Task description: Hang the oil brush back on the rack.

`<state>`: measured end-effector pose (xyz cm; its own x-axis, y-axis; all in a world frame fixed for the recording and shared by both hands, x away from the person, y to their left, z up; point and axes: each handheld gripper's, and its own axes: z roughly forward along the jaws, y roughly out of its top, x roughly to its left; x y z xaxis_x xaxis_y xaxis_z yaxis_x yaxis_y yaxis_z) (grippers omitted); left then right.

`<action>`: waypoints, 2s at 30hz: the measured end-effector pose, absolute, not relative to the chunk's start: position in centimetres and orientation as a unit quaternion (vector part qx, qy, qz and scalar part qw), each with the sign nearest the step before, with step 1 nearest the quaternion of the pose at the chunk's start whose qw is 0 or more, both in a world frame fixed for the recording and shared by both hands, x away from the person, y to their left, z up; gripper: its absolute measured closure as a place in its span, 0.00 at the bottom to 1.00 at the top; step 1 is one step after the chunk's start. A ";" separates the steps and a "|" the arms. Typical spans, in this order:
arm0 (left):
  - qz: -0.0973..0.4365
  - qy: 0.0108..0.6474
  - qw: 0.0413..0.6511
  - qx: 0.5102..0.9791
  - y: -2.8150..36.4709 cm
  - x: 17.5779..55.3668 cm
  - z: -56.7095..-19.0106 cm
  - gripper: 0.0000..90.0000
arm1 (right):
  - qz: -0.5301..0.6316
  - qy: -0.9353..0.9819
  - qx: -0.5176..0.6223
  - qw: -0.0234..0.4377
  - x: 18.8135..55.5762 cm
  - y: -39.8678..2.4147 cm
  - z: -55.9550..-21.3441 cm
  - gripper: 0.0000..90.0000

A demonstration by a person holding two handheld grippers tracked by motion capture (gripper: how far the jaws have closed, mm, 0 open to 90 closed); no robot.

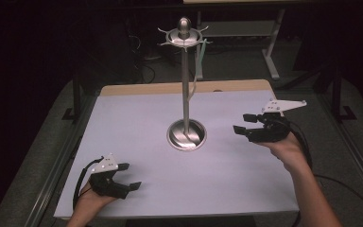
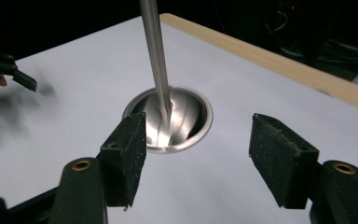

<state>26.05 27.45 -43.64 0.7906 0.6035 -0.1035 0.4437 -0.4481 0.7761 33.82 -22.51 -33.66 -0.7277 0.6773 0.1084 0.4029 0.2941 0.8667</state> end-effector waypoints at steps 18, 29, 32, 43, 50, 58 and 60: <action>0.091 0.313 0.426 0.844 27.6 26.0 -43.6 0.15 | 0.465 0.799 0.353 0.148 31.3 -23.4 -38.9 0.36; 0.094 0.310 0.428 0.844 27.7 26.0 -43.6 0.15 | 0.441 0.800 0.385 0.132 30.1 -24.0 -42.3 0.29; 0.094 0.310 0.428 0.844 27.6 25.9 -43.6 0.15 | 0.438 0.797 0.393 0.134 29.9 -24.2 -42.8 0.27; 0.094 0.312 0.429 0.843 27.6 25.9 -43.6 0.15 | 0.442 0.781 0.416 0.145 28.4 -25.3 -44.4 0.22; 0.095 0.309 0.428 0.844 27.6 25.8 -43.7 0.15 | 0.426 0.784 0.422 0.162 28.0 -25.5 -45.4 0.19; 0.096 0.309 0.420 0.848 27.7 25.8 -43.8 0.15 | 0.427 0.784 0.420 0.166 28.0 -25.5 -45.6 0.18; 0.096 0.310 0.420 0.847 27.7 25.8 -43.8 0.15 | 0.427 0.783 0.420 0.166 27.9 -25.5 -45.6 0.18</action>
